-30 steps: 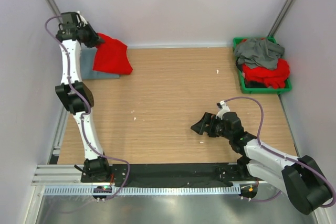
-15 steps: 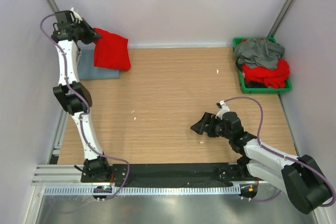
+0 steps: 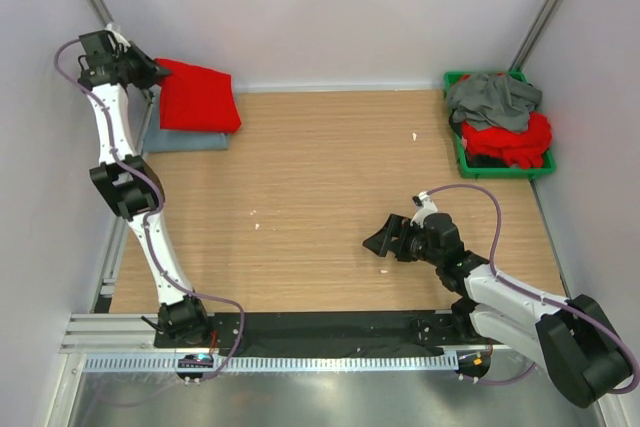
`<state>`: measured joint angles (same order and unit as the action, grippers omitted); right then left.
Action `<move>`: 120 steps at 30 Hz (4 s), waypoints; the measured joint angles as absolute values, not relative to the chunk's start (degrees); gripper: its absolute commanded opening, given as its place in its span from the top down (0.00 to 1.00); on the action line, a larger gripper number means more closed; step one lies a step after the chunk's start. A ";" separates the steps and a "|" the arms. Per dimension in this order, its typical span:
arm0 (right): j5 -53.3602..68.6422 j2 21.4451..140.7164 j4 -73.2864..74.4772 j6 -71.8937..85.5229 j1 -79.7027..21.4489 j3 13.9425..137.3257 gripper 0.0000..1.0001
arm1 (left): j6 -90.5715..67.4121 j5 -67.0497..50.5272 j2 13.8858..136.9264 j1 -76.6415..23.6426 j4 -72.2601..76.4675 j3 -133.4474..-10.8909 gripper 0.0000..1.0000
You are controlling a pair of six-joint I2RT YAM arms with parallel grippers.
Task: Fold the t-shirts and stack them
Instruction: Neatly place the folded tshirt to the corner, then reset both grippers
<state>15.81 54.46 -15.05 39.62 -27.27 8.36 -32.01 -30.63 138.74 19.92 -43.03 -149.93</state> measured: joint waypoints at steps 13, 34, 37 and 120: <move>15.79 54.28 -14.94 39.64 -27.27 8.36 0.08 | -30.02 -19.70 146.82 22.37 -32.56 -150.50 0.31; 15.79 54.37 -14.94 39.64 -27.27 8.36 0.08 | -27.64 -4.60 132.49 16.78 -28.23 -131.83 0.03; 15.81 54.85 -15.53 39.66 -27.27 8.36 0.08 | -27.57 -1.13 123.79 12.56 -28.69 -124.05 0.09; 17.34 53.28 -14.46 39.66 -27.44 8.40 0.07 | -5.52 9.17 85.89 -3.44 54.63 -16.14 0.00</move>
<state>17.34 53.28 -14.46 39.66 -27.44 8.40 -5.52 9.17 85.89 -3.44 54.63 -16.14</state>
